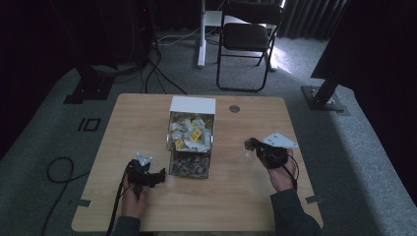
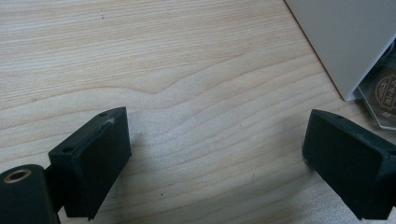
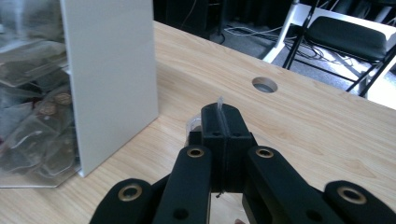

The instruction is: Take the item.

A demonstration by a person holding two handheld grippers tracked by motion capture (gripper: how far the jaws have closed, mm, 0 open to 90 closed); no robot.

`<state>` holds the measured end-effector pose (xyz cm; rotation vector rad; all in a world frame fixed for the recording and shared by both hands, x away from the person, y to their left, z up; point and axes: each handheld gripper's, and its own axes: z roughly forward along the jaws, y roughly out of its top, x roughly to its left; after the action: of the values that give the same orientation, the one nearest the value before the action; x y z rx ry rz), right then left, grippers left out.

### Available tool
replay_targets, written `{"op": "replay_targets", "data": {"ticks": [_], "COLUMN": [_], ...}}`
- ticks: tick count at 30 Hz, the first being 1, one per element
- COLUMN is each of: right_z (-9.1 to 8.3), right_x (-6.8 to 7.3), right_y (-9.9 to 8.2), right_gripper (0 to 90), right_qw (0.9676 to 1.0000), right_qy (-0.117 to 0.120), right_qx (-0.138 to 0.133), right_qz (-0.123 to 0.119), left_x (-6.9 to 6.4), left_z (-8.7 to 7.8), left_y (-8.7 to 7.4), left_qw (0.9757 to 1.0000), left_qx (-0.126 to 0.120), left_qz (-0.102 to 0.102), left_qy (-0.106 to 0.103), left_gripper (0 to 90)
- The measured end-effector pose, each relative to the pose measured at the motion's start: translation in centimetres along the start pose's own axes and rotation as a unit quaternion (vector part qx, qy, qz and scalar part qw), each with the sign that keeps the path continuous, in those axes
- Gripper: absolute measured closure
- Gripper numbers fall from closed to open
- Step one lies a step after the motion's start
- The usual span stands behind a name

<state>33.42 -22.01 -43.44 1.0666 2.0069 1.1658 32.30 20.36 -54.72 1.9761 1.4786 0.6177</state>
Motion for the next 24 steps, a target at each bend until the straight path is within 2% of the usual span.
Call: {"op": "replay_targets", "data": {"ticks": [8, 15, 17, 21, 24], "right_z": [0.3, 1.0, 1.6, 2.1, 2.1], "right_x": [-1.1, -1.5, -1.7, -1.9, -1.8], "right_y": [-0.4, -0.5, -0.5, -0.7, -0.9], "right_gripper": [90.0, 90.0, 88.6, 56.8, 44.0], "right_qw": [0.9998, 0.9995, 0.9989, 0.9989, 0.9989], "right_qy": [-0.02, -0.026, -0.033, -0.015, -0.008], "right_qx": [0.009, 0.019, 0.032, 0.041, 0.042], "right_qz": [0.005, 0.005, 0.004, 0.017, 0.019], "left_x": [0.0, 0.0, 0.0, 0.0, 0.0], "left_z": [0.0, 0.0, 0.0, 0.0, 0.0], "left_y": [0.0, 0.0, 0.0, 0.0, 0.0], "left_qw": [1.0, 1.0, 1.0, 1.0, 1.0], "left_qx": [0.001, 0.001, 0.001, 0.001, 0.001], "left_qz": [0.0, 0.0, 0.0, 0.0, 0.0], "left_qy": [0.0, 0.0, 0.0, 0.0, 0.0], "left_gripper": [8.3, 8.3, 8.3, 8.3, 8.3]}}
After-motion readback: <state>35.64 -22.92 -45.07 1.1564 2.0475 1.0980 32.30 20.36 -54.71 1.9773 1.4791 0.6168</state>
